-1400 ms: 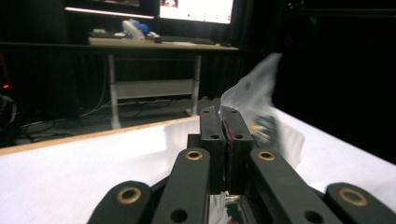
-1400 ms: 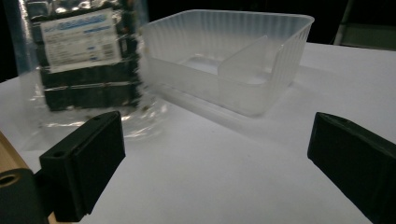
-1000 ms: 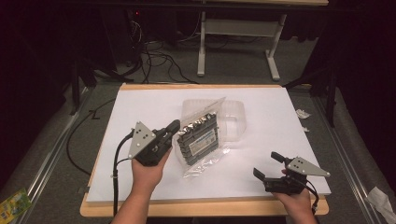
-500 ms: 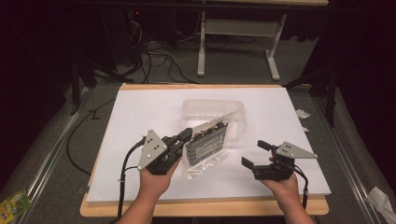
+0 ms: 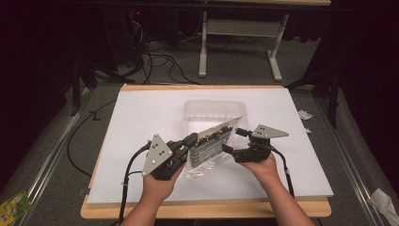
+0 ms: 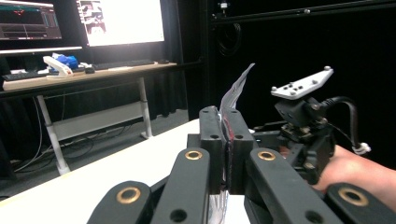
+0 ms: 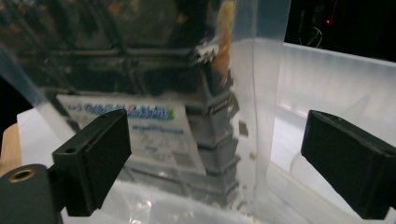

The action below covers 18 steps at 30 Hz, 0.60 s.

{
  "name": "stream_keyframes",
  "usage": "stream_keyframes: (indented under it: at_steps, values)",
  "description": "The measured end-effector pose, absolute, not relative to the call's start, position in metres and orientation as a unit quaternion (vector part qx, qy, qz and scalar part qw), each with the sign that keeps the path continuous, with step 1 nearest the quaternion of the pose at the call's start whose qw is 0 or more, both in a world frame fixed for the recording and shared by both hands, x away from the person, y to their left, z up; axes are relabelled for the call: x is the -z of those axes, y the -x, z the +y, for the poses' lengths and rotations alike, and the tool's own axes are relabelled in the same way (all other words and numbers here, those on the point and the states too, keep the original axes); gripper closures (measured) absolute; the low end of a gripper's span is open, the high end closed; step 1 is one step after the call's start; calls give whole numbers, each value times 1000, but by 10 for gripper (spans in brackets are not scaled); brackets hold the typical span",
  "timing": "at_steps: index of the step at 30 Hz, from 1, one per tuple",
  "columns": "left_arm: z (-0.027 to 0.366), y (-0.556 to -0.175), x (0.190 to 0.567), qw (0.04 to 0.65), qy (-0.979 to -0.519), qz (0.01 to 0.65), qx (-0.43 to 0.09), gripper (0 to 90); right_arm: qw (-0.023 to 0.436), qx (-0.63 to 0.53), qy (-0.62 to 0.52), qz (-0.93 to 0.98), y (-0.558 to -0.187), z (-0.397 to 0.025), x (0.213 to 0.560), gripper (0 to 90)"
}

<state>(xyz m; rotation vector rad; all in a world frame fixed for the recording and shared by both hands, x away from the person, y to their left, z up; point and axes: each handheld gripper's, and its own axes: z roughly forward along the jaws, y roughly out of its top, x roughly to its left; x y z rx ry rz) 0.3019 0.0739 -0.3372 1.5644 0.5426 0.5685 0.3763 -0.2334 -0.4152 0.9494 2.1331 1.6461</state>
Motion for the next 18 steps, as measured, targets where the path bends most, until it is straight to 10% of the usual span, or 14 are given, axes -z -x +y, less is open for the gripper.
stream_keyframes:
  at_steps: [18]
  values:
    - [92, -314, 341, 638, -672, 274, -257, 885, 167, -588, -268, 744, -335, -250, 407, 692]
